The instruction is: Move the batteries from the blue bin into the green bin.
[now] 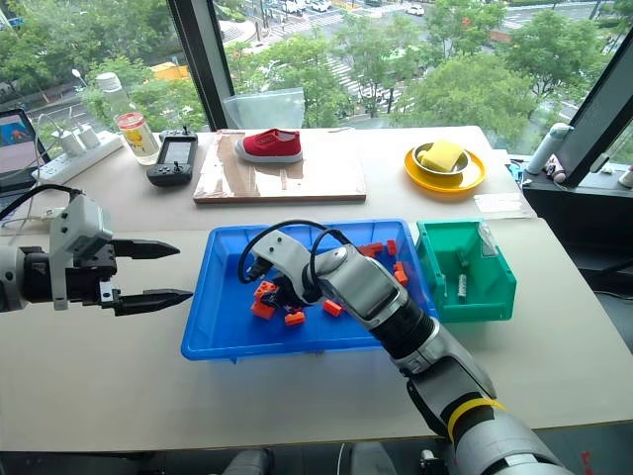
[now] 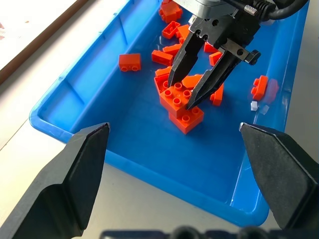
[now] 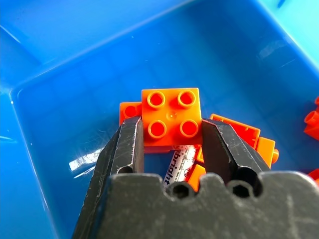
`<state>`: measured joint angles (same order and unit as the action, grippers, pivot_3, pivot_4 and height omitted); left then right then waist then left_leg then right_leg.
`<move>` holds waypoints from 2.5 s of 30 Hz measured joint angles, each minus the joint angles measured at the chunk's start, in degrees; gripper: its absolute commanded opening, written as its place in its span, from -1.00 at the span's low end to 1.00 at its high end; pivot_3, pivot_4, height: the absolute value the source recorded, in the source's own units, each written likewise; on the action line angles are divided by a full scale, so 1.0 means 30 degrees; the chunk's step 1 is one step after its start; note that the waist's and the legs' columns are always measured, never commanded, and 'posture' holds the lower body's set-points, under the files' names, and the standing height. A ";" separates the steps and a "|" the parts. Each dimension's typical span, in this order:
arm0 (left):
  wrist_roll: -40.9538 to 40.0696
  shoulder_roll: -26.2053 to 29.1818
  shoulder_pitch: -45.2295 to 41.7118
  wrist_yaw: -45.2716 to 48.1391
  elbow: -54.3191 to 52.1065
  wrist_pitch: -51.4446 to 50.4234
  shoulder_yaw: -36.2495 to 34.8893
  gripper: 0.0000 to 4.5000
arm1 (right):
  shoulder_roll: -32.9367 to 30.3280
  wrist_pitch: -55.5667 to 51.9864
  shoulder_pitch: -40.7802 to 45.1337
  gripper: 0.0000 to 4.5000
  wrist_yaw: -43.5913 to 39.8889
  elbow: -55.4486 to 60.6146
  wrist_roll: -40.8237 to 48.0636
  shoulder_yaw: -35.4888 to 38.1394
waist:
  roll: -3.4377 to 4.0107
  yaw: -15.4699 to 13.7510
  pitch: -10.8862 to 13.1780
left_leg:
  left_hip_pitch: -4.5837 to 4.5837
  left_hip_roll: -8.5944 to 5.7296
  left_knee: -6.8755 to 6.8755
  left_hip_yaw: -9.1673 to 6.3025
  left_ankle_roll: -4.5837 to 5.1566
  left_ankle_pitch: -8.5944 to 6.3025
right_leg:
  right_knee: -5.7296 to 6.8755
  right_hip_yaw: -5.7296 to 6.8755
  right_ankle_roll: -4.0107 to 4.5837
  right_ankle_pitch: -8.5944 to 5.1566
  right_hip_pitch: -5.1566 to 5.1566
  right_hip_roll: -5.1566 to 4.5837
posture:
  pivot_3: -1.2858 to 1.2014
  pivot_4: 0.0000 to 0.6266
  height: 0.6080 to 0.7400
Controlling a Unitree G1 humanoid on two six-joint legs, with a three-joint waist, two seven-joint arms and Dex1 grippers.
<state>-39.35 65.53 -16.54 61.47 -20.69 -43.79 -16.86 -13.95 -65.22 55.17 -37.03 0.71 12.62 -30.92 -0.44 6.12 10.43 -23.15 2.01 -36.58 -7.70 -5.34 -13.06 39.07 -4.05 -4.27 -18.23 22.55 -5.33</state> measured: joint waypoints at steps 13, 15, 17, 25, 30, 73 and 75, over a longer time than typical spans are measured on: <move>-0.0144 -0.0212 -0.0105 -0.0134 -0.0199 -0.0082 0.0041 1.00 | -0.3683 -0.2698 -0.0165 -0.37 -0.0070 0.4333 0.1528 0.5143 | -0.0001 -0.0180 0.0000 | -0.0011 -0.0005 0.0000 0.0000 0.0002 -0.0001 | -0.0011 -0.0002 0.0000 0.0000 -0.0001 -0.0006 | 0.03 -0.52 1.00; -0.0184 -0.0217 -0.0106 -0.0162 -0.0334 -0.0094 0.0042 1.00 | -0.4949 -0.3010 -0.0702 -0.37 0.0265 0.4576 0.1378 0.5433 | -0.0003 -0.0192 -0.0001 | -0.0012 -0.0008 -0.0001 0.0004 0.0003 -0.0001 | -0.0021 -0.0004 0.0000 0.0000 -0.0005 -0.0010 | 0.03 -0.52 1.00; -0.0184 -0.0217 -0.0071 -0.0159 -0.0335 -0.0095 0.0041 1.00 | -0.6111 -0.3060 -0.1548 -0.37 0.0685 0.4470 0.0933 0.5395 | -0.0004 -0.0189 -0.0001 | -0.0013 -0.0008 -0.0001 0.0006 0.0003 -0.0002 | -0.0027 -0.0005 0.0000 0.0000 -0.0009 -0.0010 | 0.03 -0.52 1.00; -0.0175 -0.0217 -0.0128 -0.0040 -0.0261 -0.0092 0.0151 1.00 | -0.5937 -0.3674 -0.2219 0.88 0.1535 0.5729 0.0814 0.5359 | -0.0002 0.0081 0.0000 | -0.0011 -0.0001 0.0001 0.0012 0.0015 -0.0007 | -0.0008 -0.0014 0.0001 0.0000 0.0016 0.0001 | 0.03 -0.52 1.00; -0.0172 -0.0226 -0.0168 0.0014 -0.0211 -0.0089 0.0342 1.00 | -0.2504 -0.4326 -0.0498 0.98 0.1695 0.7121 0.2186 0.5308 | -0.0004 0.0176 -0.0001 | -0.0013 0.0002 0.0002 -0.0002 0.0013 -0.0004 | 0.0005 -0.0002 0.0000 0.0000 0.0007 0.0001 | 0.03 -0.52 1.00; -0.0038 -0.0377 -0.0628 0.0159 0.0192 0.0054 0.0807 1.00 | 0.0098 0.0349 -0.1161 -0.88 0.0942 -0.0019 -0.0654 -0.1024 | -0.0006 0.0288 -0.0004 | 0.0010 0.0002 0.0002 -0.0007 -0.0002 0.0004 | 0.0012 0.0002 0.0000 0.0000 0.0003 0.0004 | 0.03 -0.52 1.00; -0.0038 -0.0376 -0.0628 0.0157 0.0190 0.0054 0.0807 1.00 | 0.0135 0.0351 -0.1162 -0.88 0.0916 0.0003 -0.0777 -0.1076 | -0.0006 0.0291 -0.0004 | 0.0014 0.0003 0.0002 -0.0007 -0.0001 0.0004 | 0.0014 0.0003 0.0000 0.0000 0.0002 0.0005 | 0.03 -0.52 1.00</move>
<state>-39.47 64.40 -18.42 61.95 -20.11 -43.63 -14.44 -13.54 -64.17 51.69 -34.28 0.72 10.28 -34.15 -0.46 7.00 10.42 -23.11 2.02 -36.58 -7.72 -5.34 -13.05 39.11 -4.04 -4.27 -18.23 22.55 -5.32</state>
